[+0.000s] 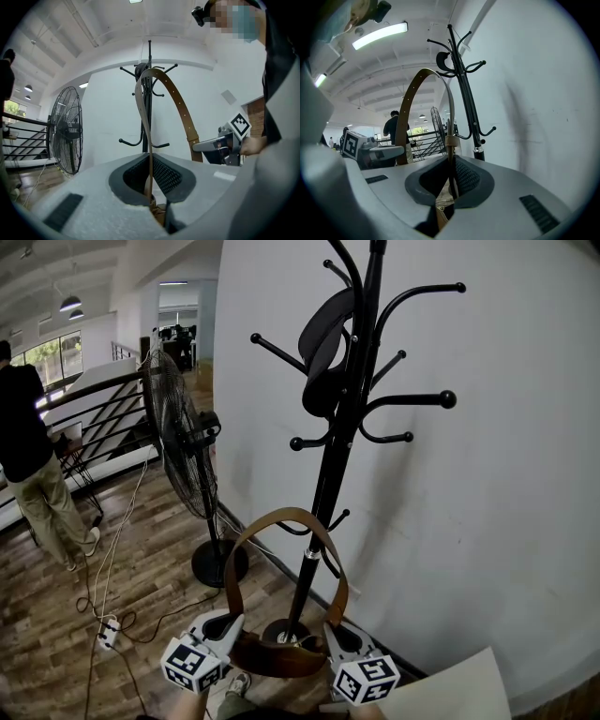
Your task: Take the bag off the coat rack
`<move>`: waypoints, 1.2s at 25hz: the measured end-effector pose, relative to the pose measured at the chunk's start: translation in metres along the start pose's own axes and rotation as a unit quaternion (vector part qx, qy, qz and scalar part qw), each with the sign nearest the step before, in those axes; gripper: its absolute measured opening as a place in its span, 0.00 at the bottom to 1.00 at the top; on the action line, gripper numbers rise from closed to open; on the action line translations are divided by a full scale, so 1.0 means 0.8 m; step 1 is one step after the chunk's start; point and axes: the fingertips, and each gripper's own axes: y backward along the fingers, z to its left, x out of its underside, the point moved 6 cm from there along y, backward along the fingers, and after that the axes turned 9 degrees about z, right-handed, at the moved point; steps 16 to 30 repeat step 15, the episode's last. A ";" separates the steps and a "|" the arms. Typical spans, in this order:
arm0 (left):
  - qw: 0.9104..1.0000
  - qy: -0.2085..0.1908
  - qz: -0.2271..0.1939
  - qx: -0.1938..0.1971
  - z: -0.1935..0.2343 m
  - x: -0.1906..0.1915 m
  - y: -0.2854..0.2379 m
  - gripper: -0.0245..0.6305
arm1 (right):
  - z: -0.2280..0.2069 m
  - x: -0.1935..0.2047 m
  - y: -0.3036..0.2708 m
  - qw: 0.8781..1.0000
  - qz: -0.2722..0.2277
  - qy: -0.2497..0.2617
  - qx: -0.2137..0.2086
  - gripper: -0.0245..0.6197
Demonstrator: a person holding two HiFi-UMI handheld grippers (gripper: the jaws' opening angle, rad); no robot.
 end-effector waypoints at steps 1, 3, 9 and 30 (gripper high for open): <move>1.000 0.001 -0.002 0.000 0.000 -0.001 0.000 0.07 | 0.001 0.000 0.000 1.000 -0.001 -0.001 0.000 0.08; 1.000 0.004 -0.002 -0.002 0.001 0.000 0.001 0.07 | 0.002 0.000 0.000 1.000 -0.003 -0.001 0.001 0.08; 1.000 0.002 -0.001 -0.001 0.005 0.000 -0.003 0.07 | 0.000 -0.004 -0.002 1.000 -0.008 -0.005 0.005 0.08; 1.000 0.012 -0.001 -0.002 0.005 0.001 -0.002 0.07 | 0.003 -0.006 0.001 1.000 -0.010 -0.004 0.005 0.08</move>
